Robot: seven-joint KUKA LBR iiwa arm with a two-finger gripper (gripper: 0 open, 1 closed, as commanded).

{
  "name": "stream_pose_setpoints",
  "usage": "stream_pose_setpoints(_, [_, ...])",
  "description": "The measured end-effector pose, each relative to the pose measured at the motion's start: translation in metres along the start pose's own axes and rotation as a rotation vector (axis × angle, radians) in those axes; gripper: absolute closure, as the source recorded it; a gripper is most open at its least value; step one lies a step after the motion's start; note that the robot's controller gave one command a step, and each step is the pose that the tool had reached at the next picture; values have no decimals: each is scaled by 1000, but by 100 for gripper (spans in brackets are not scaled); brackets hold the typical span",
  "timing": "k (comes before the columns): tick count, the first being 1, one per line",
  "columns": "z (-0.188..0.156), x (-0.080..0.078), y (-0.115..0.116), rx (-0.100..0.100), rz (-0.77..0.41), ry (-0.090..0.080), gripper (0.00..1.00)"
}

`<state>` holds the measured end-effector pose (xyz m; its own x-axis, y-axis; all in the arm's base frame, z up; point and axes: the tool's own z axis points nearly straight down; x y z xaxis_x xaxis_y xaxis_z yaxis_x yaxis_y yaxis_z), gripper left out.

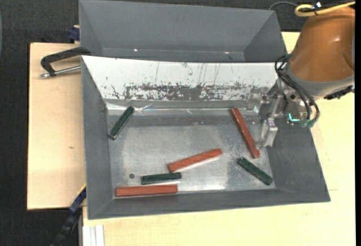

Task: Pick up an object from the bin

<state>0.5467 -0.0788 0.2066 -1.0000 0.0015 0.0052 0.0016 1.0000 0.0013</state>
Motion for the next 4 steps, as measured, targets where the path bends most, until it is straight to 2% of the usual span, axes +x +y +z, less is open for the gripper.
stream_pose_setpoints(1, [-5,-2,0,1,-2,-9,0])
stream_pose_setpoints(2, [35,9,3,2,-64,-14,0])
stream_pose_setpoints(3, [75,11,-21,-1,-17,-8,0])
stream_pose_setpoints(4, [94,21,-17,3,133,-5,0])
